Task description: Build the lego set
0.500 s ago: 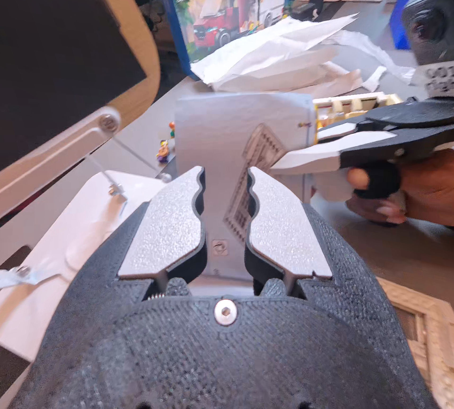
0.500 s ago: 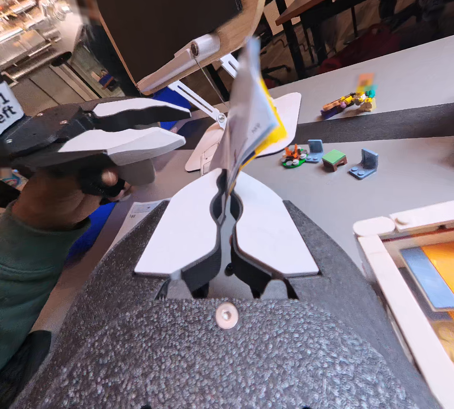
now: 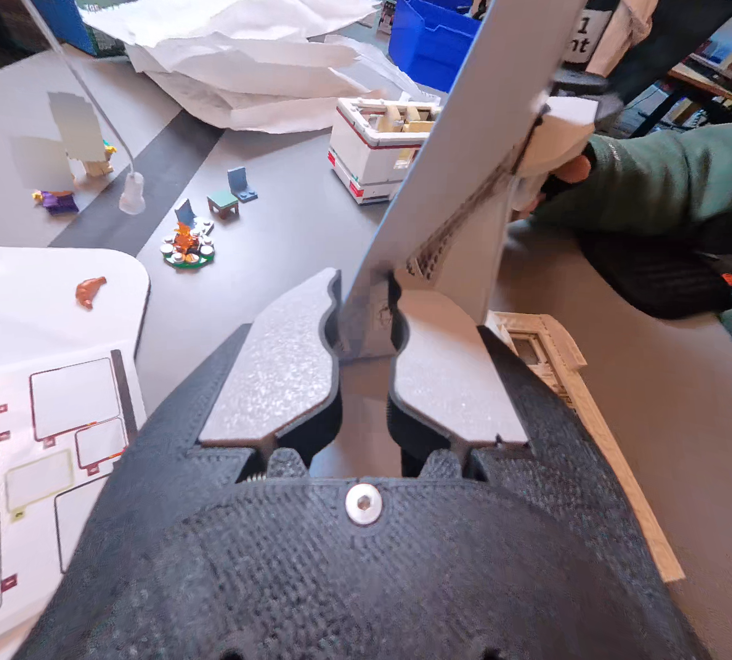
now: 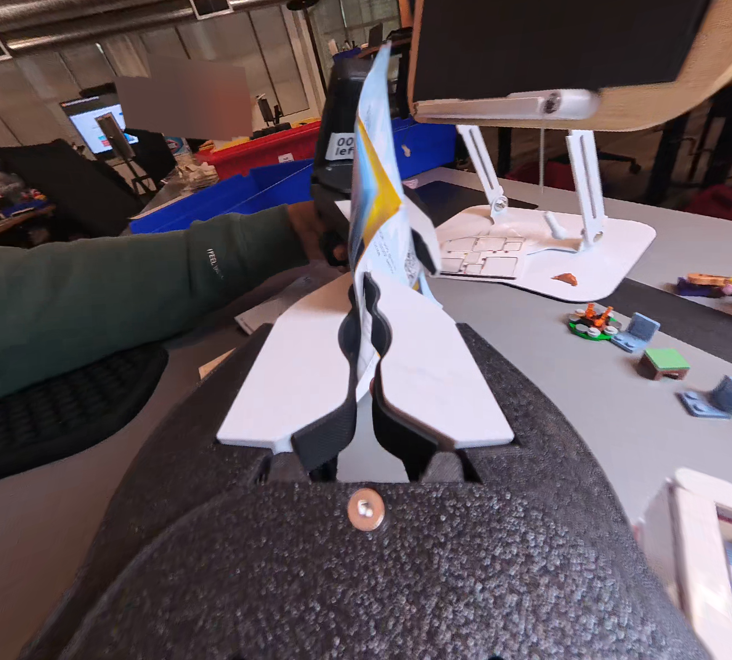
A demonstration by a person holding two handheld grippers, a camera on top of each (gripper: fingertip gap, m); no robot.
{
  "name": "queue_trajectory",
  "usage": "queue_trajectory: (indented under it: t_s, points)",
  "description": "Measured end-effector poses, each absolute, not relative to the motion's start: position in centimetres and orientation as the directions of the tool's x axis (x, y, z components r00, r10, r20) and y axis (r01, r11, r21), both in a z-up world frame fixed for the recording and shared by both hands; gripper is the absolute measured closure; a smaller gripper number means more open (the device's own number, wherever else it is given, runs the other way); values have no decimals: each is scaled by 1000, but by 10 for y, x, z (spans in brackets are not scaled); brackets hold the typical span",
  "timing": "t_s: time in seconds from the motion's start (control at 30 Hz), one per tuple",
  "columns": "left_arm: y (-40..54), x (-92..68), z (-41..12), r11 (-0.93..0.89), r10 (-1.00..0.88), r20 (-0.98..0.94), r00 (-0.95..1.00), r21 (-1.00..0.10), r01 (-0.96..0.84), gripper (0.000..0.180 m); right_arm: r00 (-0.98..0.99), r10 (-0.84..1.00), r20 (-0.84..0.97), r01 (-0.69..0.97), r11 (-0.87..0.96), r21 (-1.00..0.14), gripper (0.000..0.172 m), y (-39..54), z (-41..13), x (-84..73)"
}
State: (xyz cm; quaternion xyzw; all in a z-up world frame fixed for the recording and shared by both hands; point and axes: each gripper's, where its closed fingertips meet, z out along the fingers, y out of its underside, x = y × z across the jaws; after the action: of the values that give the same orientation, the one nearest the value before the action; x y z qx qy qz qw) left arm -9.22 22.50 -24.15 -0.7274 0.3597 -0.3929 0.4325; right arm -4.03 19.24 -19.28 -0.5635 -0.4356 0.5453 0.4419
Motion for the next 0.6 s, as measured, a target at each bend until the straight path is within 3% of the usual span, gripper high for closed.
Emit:
queue_trajectory:
  t_s: [0.1,0.17,0.23,0.37,0.43,0.5,0.6]
  points:
    - [219,-97,-221,-305,-878,221,425,-942,-140,175,82,972,-219,29,-222,-975,168,202,-188,-26]
    - [210,-96,-212,-269,-893,177,415,-947,-177,178,85,982,-168,95,-176,-980,143,203,-177,-19]
    - [201,-92,-204,-241,-904,138,405,-946,-217,179,89,995,-35,200,-52,-978,130,204,-160,-16]
    - [197,-88,-205,-237,-885,39,464,-895,-378,179,4,958,286,547,237,-803,117,203,-146,-24]
    - [196,-86,-202,-218,-877,-18,479,-875,-433,180,-51,937,347,648,295,-702,126,202,-139,-33]
    - [193,-85,-197,-198,-874,-56,482,-866,-459,180,-114,914,390,716,348,-606,172,203,-136,-40]
    - [188,-96,-192,-184,-843,-104,528,-867,-464,172,-183,871,456,712,437,-550,172,197,-126,-55]
